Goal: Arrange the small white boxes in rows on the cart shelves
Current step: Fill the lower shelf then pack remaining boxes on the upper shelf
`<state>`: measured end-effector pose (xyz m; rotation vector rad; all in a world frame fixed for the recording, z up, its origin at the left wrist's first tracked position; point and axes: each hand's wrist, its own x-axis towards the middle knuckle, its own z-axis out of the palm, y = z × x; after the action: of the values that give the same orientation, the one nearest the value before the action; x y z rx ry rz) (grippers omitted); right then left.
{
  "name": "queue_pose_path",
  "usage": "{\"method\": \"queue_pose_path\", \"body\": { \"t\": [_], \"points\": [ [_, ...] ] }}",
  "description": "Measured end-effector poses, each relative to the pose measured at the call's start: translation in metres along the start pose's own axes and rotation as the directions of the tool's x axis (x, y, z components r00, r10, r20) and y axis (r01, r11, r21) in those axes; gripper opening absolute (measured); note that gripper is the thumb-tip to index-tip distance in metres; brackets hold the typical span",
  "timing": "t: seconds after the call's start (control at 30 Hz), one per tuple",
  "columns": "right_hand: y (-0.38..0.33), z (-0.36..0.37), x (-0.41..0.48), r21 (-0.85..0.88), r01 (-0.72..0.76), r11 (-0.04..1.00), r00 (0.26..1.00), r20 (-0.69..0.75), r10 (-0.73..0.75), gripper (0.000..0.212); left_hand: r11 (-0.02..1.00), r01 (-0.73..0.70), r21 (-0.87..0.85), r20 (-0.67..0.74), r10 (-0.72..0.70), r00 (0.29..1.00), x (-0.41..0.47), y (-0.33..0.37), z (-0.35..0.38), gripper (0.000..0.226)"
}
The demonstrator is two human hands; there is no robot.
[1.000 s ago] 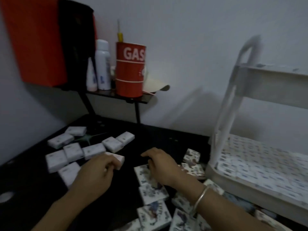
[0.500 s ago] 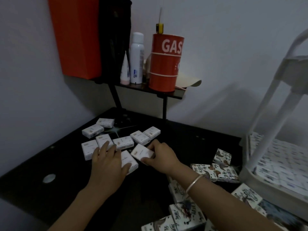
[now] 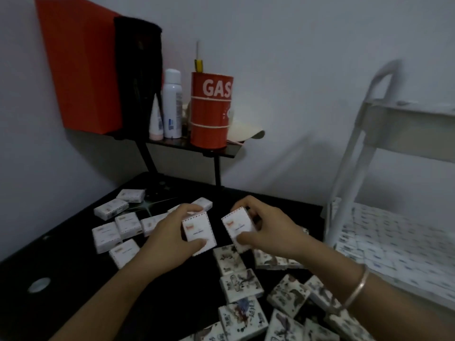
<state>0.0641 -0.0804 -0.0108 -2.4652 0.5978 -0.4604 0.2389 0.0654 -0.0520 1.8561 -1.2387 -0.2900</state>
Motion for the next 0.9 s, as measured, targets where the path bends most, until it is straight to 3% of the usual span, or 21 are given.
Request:
{"method": "queue_pose_path", "body": {
  "t": [0.07, 0.23, 0.43, 0.53, 0.67, 0.8, 0.9],
  "points": [
    [-0.002, -0.031, -0.021, 0.021, -0.014, 1.000, 0.999, -0.049, 0.015, 0.027, 0.988, -0.049, -0.144, 0.037, 0.054, 0.998, 0.008, 0.034, 0.006, 0.045],
    [-0.008, -0.120, -0.081, -0.051, -0.034, 0.998, 0.949, -0.316, 0.016, 0.020, 0.877, -0.186, -0.444, 0.088, 0.249, 0.964, 0.026, 0.146, 0.035, 0.038],
    [-0.010, -0.219, -0.165, -0.058, -0.102, 0.993, 0.778, -0.626, 0.044, 0.020, 0.699, -0.371, -0.611, 0.114, 0.541, 0.833, 0.042, 0.280, 0.065, 0.026],
    [-0.010, -0.261, -0.202, -0.111, -0.137, 0.984, 0.704, -0.710, 0.018, 0.021, 0.637, -0.448, -0.627, 0.101, 0.637, 0.764, 0.054, 0.338, 0.077, 0.022],
    [-0.010, -0.304, -0.242, -0.171, -0.194, 0.966, 0.617, -0.787, -0.015, 0.033, 0.552, -0.621, -0.556, -0.017, 0.739, 0.673, 0.072, 0.409, 0.102, 0.025],
    [-0.001, -0.336, -0.264, -0.217, -0.275, 0.937, 0.535, -0.844, -0.039, 0.034, 0.585, -0.645, -0.492, -0.014, 0.736, 0.677, 0.096, 0.461, 0.145, 0.033],
    [0.008, -0.355, -0.268, -0.254, -0.349, 0.902, 0.475, -0.878, -0.063, 0.031, 0.630, -0.694, -0.349, 0.051, 0.752, 0.657, 0.113, 0.483, 0.178, 0.031]
  ]
}}
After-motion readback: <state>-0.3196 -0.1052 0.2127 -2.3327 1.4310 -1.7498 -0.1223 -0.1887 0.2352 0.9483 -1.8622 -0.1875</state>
